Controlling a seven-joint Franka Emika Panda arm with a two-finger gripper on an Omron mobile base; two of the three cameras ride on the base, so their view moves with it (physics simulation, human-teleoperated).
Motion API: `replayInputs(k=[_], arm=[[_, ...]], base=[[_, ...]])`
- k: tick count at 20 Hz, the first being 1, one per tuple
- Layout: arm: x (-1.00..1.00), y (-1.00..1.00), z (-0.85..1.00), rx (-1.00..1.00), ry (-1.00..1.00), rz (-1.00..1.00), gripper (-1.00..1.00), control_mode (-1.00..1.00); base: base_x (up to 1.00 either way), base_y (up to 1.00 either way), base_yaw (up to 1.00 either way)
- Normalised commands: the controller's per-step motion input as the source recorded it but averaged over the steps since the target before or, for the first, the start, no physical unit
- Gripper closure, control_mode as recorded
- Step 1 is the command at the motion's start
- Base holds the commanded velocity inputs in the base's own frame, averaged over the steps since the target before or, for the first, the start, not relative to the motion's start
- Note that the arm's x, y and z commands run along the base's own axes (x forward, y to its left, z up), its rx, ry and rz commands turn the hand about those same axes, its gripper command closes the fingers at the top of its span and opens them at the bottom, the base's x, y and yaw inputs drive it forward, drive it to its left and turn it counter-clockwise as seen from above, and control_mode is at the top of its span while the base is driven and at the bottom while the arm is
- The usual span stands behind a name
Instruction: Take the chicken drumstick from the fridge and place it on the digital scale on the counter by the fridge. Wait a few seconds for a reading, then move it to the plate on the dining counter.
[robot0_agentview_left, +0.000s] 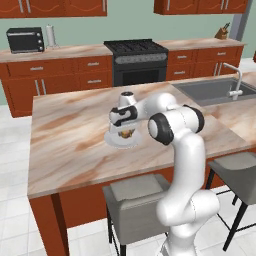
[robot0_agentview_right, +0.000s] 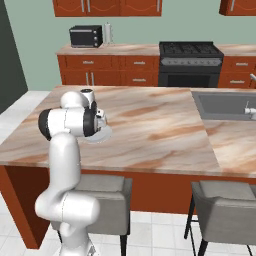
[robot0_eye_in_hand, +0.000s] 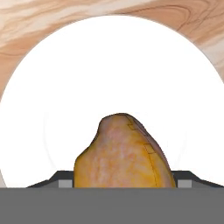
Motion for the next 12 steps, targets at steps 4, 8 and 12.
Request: replayInputs(k=[4, 8, 12], arm=[[0.0, 0.0, -0.23, -0.01, 0.02, 0.0, 1.0, -1.0], [0.0, 0.0, -0.29, -0.01, 0.02, 0.0, 1.0, -1.0], [0.0, 0.0, -0.05, 0.0, 0.02, 0.0, 1.0, -1.0]], base=[[0.0, 0.0, 0.0], [0.0, 0.0, 0.0], [0.0, 0.0, 0.0]])
